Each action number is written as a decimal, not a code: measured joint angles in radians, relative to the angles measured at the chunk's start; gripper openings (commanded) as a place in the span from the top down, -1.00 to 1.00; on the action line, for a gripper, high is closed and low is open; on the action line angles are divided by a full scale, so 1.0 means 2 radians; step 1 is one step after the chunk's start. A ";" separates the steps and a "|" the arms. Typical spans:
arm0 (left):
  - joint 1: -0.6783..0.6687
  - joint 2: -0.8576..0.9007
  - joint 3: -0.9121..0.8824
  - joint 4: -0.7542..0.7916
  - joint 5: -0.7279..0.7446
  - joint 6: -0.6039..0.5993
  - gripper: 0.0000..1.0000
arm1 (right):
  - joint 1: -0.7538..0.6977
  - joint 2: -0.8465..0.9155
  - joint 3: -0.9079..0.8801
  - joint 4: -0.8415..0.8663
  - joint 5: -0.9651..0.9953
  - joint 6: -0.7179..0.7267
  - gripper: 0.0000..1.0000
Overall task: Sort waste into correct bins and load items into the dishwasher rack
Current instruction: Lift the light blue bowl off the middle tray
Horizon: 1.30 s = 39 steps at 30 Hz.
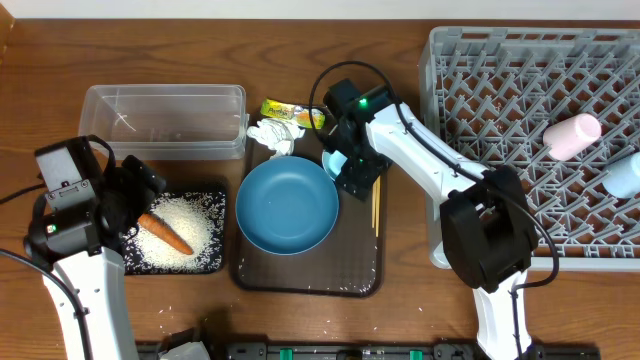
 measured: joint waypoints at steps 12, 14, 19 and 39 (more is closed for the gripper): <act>0.000 0.000 0.000 0.000 0.000 0.000 -0.93 | 0.040 0.000 0.000 0.021 0.052 -0.027 -0.99; 0.000 0.000 0.000 0.000 0.000 0.000 -0.93 | 0.058 0.000 0.000 0.026 0.060 -0.028 -0.98; 0.000 0.000 0.000 0.000 0.000 0.000 -0.93 | 0.091 0.000 0.000 0.037 0.075 -0.032 -0.99; 0.000 0.000 0.000 0.000 0.000 0.000 -0.93 | 0.068 0.000 -0.004 0.030 0.016 -0.015 0.07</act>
